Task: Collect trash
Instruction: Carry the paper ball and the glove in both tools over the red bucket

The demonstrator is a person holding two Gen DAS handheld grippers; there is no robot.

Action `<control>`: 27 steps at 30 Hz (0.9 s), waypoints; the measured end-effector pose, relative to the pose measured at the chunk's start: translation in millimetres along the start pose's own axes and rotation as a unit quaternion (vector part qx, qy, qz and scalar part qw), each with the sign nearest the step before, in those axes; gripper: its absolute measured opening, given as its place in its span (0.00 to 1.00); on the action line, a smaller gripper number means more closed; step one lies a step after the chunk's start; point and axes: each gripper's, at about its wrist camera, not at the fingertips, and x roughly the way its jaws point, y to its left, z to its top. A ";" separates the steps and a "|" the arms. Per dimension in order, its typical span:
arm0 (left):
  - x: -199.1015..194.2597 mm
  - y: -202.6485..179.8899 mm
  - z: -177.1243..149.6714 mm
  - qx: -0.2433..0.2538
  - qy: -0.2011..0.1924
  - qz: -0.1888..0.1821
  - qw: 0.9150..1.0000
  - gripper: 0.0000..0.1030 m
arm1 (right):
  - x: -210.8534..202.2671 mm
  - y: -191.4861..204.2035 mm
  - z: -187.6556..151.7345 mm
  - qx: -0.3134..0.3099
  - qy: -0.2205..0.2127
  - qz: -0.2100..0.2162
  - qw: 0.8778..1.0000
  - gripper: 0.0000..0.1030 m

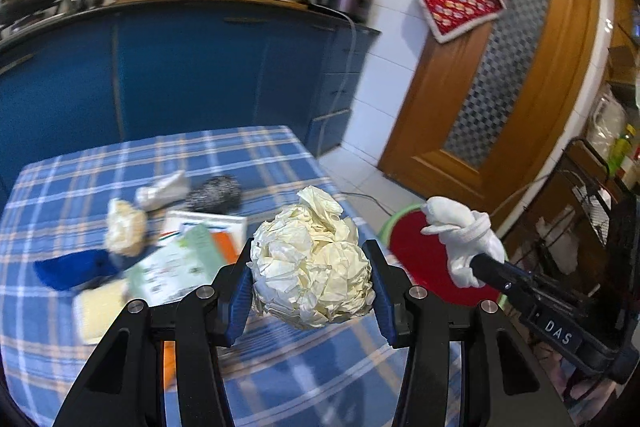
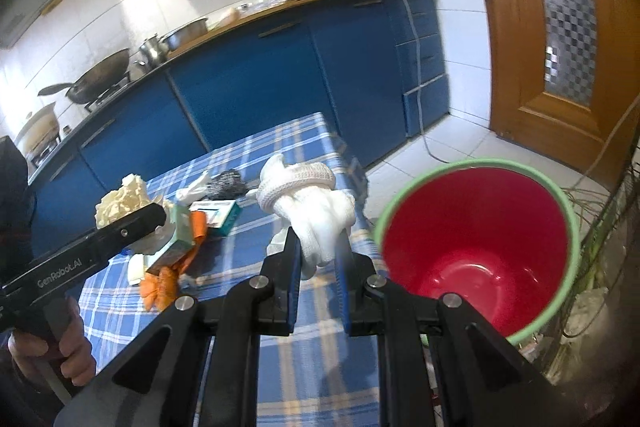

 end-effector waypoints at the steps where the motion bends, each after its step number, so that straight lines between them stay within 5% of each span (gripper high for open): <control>1: 3.7 -5.5 1.2 0.004 0.002 -0.004 1.000 0.51 | -1.3 -4.1 -0.3 0.003 -0.001 -0.003 1.000 0.17; 27: 100.1 -95.9 -9.1 0.073 0.075 -0.054 0.993 0.51 | -3.5 -87.4 -15.6 0.084 0.008 -0.067 0.994 0.18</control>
